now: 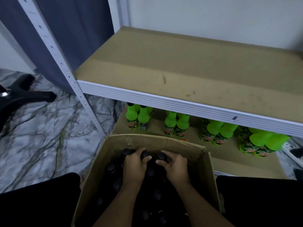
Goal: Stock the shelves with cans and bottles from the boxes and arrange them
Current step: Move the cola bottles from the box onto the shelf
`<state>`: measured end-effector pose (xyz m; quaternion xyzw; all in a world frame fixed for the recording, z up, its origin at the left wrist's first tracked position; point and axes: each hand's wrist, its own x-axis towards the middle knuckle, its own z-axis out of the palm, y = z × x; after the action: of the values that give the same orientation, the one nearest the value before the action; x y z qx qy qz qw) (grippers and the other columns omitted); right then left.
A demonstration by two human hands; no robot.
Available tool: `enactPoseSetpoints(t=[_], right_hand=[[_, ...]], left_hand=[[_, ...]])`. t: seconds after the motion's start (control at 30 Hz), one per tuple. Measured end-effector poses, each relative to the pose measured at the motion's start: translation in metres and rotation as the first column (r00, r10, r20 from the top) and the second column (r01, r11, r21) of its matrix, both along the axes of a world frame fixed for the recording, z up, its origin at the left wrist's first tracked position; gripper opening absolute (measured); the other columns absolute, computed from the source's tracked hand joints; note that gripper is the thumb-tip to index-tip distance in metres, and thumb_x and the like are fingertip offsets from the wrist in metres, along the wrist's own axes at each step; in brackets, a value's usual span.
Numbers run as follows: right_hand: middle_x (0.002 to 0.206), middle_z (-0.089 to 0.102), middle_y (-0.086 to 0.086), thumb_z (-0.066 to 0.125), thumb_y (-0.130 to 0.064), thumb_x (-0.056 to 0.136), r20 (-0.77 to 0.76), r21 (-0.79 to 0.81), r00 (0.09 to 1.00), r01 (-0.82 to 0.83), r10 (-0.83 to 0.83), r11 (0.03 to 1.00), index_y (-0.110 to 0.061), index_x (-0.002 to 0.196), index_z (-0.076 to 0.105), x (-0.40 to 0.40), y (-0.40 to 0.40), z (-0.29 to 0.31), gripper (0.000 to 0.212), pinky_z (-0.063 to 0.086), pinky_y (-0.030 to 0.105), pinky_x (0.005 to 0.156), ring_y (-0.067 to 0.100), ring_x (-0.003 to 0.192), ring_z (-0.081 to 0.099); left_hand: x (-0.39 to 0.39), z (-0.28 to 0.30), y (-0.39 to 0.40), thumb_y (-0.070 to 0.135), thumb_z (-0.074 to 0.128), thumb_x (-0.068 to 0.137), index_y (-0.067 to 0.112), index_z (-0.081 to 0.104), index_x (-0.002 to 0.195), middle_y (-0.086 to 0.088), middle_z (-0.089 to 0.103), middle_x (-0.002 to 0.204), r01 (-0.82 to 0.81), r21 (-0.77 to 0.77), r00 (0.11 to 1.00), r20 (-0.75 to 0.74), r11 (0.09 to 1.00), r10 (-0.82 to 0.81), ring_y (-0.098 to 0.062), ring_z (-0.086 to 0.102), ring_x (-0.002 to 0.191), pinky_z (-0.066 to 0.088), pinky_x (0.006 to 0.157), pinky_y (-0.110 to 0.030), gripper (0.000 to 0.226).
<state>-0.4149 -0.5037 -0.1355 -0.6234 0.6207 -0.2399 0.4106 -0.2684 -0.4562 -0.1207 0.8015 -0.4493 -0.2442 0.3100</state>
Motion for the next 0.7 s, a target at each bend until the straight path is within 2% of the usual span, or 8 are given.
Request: enactPoseSetpoints(t=[0.07, 0.13, 0.23, 0.33, 0.43, 0.53, 0.63, 0.7], right_hand=[[0.110, 0.076, -0.003, 0.090, -0.023, 0.071, 0.022, -0.024, 1.000, -0.002, 0.002, 1.000, -0.017, 0.116, 0.076, -0.004, 0.003, 0.012, 0.047, 0.054, 0.033, 0.097, 0.009, 0.102, 0.069], [0.110, 0.076, -0.004, 0.090, -0.027, 0.072, 0.045, -0.070, 0.999, -0.007, 0.011, 0.997, -0.018, 0.116, 0.076, -0.008, 0.004, 0.028, 0.048, 0.053, 0.030, 0.096, 0.006, 0.102, 0.069], [0.105, 0.077, -0.006, 0.089, -0.030, 0.073, 0.077, -0.150, 0.997, 0.010, 0.002, 0.989, -0.018, 0.115, 0.076, -0.018, 0.006, 0.062, 0.046, 0.053, 0.023, 0.088, 0.003, 0.096, 0.069], [0.098, 0.078, -0.006, 0.088, -0.029, 0.074, 0.126, -0.249, 0.992, 0.026, 0.006, 0.968, -0.016, 0.109, 0.079, -0.027, 0.007, 0.100, 0.039, 0.054, 0.027, 0.082, 0.006, 0.088, 0.070], [0.094, 0.078, -0.006, 0.089, -0.033, 0.073, 0.197, -0.291, 0.980, 0.074, -0.016, 0.954, -0.017, 0.106, 0.079, -0.037, 0.009, 0.141, 0.038, 0.052, 0.022, 0.075, 0.002, 0.082, 0.068], [0.081, 0.077, -0.008, 0.086, -0.043, 0.072, 0.233, -0.367, 0.972, 0.090, -0.002, 0.926, -0.021, 0.096, 0.079, -0.049, 0.012, 0.182, 0.034, 0.056, 0.029, 0.073, 0.001, 0.074, 0.066], [0.076, 0.076, -0.009, 0.085, -0.032, 0.075, 0.301, -0.430, 0.953, 0.116, 0.021, 0.895, -0.029, 0.077, 0.074, -0.063, 0.019, 0.230, 0.012, 0.054, 0.032, 0.074, 0.004, 0.071, 0.065], [0.075, 0.075, -0.006, 0.085, -0.027, 0.077, 0.302, -0.482, 0.953, 0.116, 0.040, 0.869, -0.024, 0.077, 0.076, -0.075, 0.020, 0.261, 0.010, 0.054, 0.032, 0.073, 0.005, 0.072, 0.065]], left_hand=[[-0.003, 0.010, 0.008, 0.029, 0.081, 0.086, 0.016, 0.073, 0.124, -0.013, 0.077, 0.104, -0.021, -0.065, 1.000, -0.017, 0.998, 0.020, -0.029, 0.070, 0.103, 0.051, 0.082, -0.028, 0.041], [-0.007, 0.023, 0.013, 0.029, 0.083, 0.085, 0.016, 0.074, 0.123, -0.010, 0.077, 0.105, -0.025, -0.130, 0.999, -0.034, 0.991, 0.021, -0.025, 0.070, 0.103, 0.047, 0.082, -0.022, 0.041], [-0.011, 0.052, 0.015, 0.031, 0.085, 0.082, 0.019, 0.076, 0.118, -0.003, 0.079, 0.102, -0.018, -0.222, 0.999, -0.042, 0.975, 0.009, -0.018, 0.072, 0.099, 0.050, 0.084, -0.022, 0.040], [-0.017, 0.086, 0.014, 0.032, 0.086, 0.081, 0.021, 0.078, 0.113, 0.005, 0.078, 0.096, -0.004, -0.329, 0.999, -0.041, 0.944, -0.010, -0.010, 0.071, 0.091, 0.047, 0.078, -0.016, 0.035], [-0.024, 0.122, 0.010, 0.037, 0.085, 0.082, 0.020, 0.077, 0.115, 0.006, 0.078, 0.099, -0.015, -0.410, 0.995, -0.098, 0.912, -0.027, -0.010, 0.072, 0.095, 0.057, 0.087, -0.029, 0.038], [-0.034, 0.164, 0.008, 0.039, 0.085, 0.082, 0.019, 0.076, 0.119, 0.004, 0.077, 0.109, -0.004, -0.474, 0.992, -0.115, 0.881, -0.058, -0.011, 0.071, 0.104, 0.058, 0.095, -0.037, 0.043], [-0.047, 0.211, 0.007, 0.032, 0.086, 0.081, 0.016, 0.078, 0.113, 0.013, 0.075, 0.093, 0.009, -0.547, 0.986, -0.133, 0.837, -0.098, -0.008, 0.072, 0.095, 0.059, 0.092, -0.038, 0.038], [-0.057, 0.242, 0.007, 0.029, 0.087, 0.081, 0.015, 0.078, 0.111, 0.018, 0.071, 0.086, 0.045, -0.592, 0.982, -0.120, 0.804, -0.144, -0.006, 0.072, 0.091, 0.059, 0.092, -0.037, 0.034]])
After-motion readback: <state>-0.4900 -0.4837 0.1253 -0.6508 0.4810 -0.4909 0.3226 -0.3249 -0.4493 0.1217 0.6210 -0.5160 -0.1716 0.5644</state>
